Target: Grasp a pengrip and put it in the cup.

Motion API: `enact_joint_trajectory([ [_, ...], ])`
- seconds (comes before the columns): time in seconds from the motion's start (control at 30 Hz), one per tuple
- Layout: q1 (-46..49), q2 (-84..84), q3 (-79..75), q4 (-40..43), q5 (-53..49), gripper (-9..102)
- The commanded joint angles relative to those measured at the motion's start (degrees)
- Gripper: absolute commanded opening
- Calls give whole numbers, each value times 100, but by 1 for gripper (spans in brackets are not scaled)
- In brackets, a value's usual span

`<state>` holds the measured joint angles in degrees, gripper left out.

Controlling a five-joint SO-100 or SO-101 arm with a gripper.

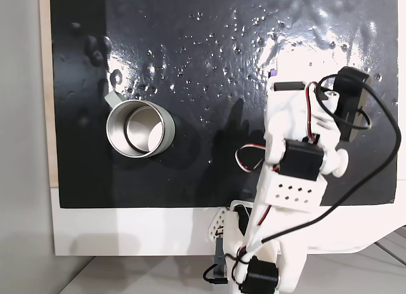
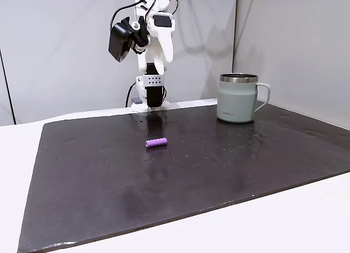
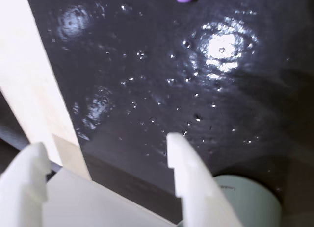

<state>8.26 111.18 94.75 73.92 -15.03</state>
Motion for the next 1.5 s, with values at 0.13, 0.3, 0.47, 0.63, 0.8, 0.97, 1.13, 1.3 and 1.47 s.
enact_joint_trajectory([
  [0.13,237,-1354,-1477,132,-712,25],
  [0.3,352,-2145,-1907,185,-1195,25],
  [0.47,492,-2795,-2206,88,-1512,25],
  [0.63,519,-3278,-2259,-220,-1652,25],
  [0.8,492,-3533,-2039,-642,-1749,26],
  [0.97,466,-3744,-1670,-905,-1863,27],
  [1.13,580,-4113,-1670,-1055,-1942,26],
  [1.3,598,-4351,-1591,-1371,-2021,26],
  [1.47,501,-4438,-1424,-1433,-2039,26],
])
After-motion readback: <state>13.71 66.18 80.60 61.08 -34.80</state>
